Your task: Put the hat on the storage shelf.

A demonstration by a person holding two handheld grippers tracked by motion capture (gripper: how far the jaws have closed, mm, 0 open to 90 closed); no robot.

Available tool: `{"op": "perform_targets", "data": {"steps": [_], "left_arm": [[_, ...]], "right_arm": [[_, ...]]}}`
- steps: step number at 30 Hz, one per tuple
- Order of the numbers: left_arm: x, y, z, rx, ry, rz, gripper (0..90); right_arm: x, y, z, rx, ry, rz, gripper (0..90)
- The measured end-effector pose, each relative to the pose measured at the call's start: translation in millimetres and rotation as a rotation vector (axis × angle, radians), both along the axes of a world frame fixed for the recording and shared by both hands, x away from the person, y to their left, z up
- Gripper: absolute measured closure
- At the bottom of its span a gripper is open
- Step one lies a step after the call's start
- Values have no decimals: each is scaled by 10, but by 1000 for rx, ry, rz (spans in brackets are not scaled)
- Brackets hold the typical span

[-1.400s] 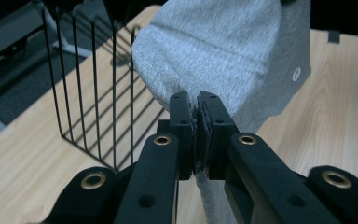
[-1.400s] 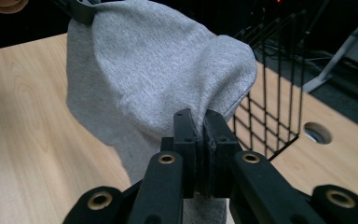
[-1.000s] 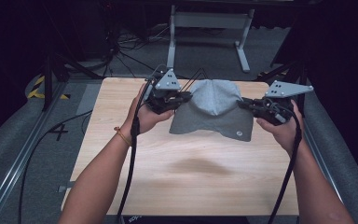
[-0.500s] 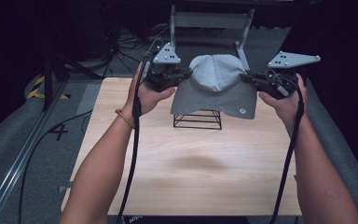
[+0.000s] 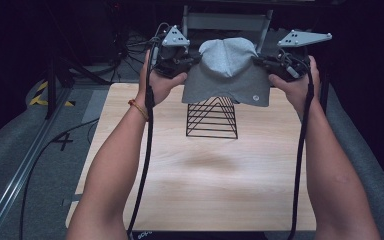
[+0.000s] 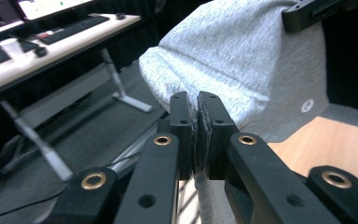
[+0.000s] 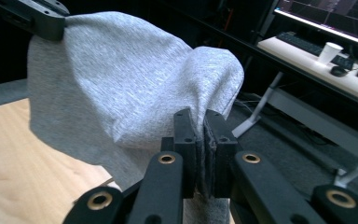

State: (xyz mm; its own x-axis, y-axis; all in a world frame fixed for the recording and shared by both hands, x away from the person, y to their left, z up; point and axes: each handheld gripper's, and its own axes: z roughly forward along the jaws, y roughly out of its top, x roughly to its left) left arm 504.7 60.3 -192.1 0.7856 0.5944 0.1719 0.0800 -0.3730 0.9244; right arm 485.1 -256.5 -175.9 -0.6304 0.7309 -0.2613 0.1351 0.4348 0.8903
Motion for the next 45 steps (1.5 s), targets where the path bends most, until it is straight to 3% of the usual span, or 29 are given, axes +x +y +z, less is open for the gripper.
{"op": "perform_targets", "data": {"steps": [11, 17, 25, 29, 35, 45], "left_arm": [[275, -28, -201, 9, 40, 66, 851], [356, -71, -262, 9, 52, 61, 851], [241, 37, -307, -20, 50, 2, 851], [172, 96, -307, -4, 45, -12, 851], [57, 149, -251, -16, 31, -44, 851], [-21, 166, -454, 19, 47, -41, 850]], "right_arm": [[247, 55, -196, -7, 37, -34, 852], [309, 33, -266, 10, 48, -37, 852], [236, -15, -317, 15, 55, -1, 852], [150, -52, -348, 24, 57, 13, 852], [38, -48, -298, 24, 42, 24, 852], [-81, 21, -445, -20, 53, 30, 851]]}}
